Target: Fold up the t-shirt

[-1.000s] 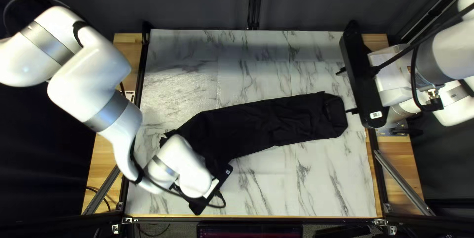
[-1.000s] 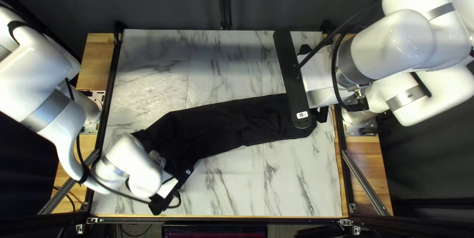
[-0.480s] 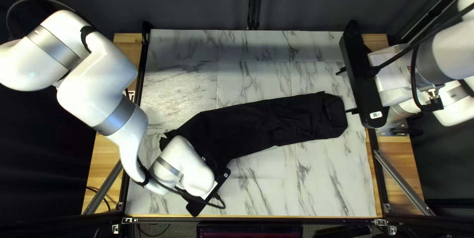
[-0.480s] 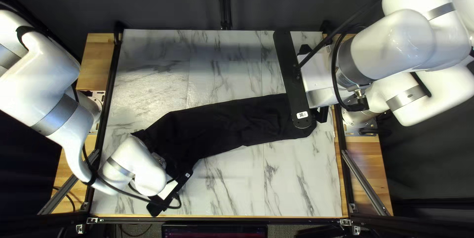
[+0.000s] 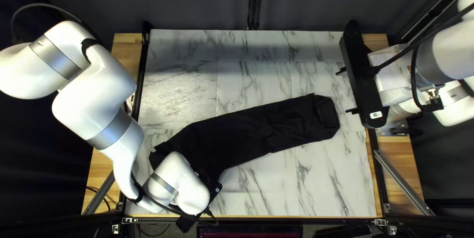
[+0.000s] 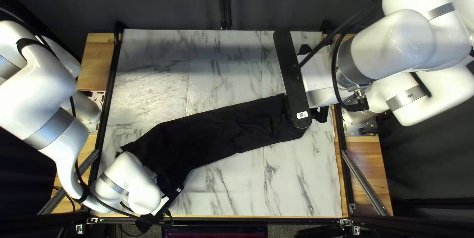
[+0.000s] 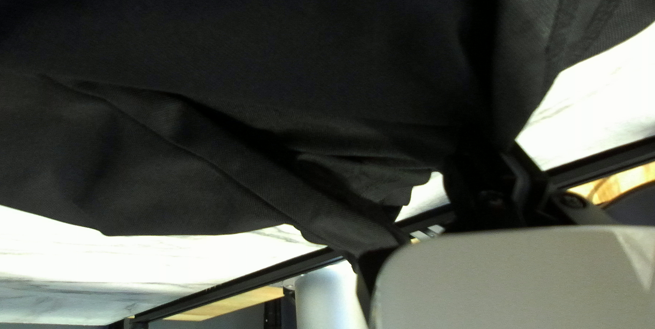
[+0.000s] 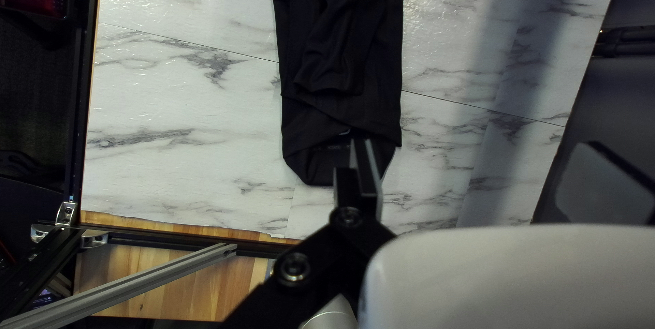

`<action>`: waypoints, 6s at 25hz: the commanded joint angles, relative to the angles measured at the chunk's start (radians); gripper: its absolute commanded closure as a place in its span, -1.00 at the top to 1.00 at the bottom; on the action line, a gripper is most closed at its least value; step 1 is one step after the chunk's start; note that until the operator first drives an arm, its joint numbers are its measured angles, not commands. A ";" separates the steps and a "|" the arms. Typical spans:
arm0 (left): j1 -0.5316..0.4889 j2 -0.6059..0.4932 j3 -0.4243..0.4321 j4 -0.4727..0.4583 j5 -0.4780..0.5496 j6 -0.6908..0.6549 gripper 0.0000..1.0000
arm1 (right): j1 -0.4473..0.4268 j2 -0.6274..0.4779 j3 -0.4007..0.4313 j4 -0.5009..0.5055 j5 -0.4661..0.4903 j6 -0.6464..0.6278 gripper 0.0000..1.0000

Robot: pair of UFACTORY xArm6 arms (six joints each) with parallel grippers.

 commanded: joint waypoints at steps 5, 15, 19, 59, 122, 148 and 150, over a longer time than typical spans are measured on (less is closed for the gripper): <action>0.005 0.002 -0.024 0.003 0.021 0.035 1.00 | 0.000 0.000 0.000 0.000 0.000 0.000 1.00; -0.021 0.063 -0.089 -0.030 0.031 0.097 1.00 | 0.000 0.000 0.000 0.000 0.000 0.000 1.00; -0.054 0.111 -0.149 -0.059 0.044 0.108 1.00 | 0.000 0.000 0.000 0.000 0.000 0.000 1.00; -0.069 0.169 -0.217 -0.182 0.111 0.054 1.00 | 0.000 0.000 0.000 0.000 0.000 0.000 1.00; -0.205 0.174 -0.234 0.211 -0.113 -0.637 -0.91 | 0.000 0.000 0.000 0.000 0.000 0.000 1.00; 0.011 -0.256 0.089 0.387 -0.047 -0.444 1.00 | 0.000 0.000 0.000 0.000 0.000 0.000 1.00; 0.045 -0.322 0.166 0.411 -0.079 -0.429 1.00 | 0.000 0.000 0.000 0.000 0.000 0.000 1.00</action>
